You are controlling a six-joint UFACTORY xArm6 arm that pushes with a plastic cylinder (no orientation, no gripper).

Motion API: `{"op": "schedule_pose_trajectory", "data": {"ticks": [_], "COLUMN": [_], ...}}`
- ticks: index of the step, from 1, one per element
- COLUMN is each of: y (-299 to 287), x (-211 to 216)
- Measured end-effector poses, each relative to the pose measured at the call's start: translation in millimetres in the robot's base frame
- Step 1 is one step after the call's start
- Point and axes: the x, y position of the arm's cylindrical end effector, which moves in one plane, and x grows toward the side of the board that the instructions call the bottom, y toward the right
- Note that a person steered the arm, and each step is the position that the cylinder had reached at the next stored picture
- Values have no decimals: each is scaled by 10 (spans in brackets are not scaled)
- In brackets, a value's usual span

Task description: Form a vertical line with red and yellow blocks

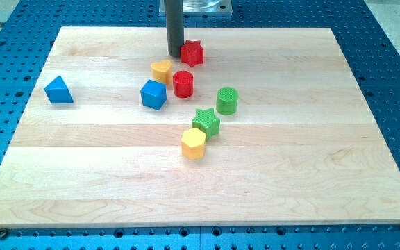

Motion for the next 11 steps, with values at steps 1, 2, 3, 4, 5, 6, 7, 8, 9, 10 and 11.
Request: {"op": "schedule_pose_trajectory", "data": {"ticks": [1, 2, 3, 4, 5, 6, 7, 8, 9, 10, 11], "y": [-144, -608, -1162, -1073, -480, 205, 266, 144, -62, -80, 70], "x": [0, 0, 130, 717, 638, 350, 331, 632, 1026, 1082, 1413]}}
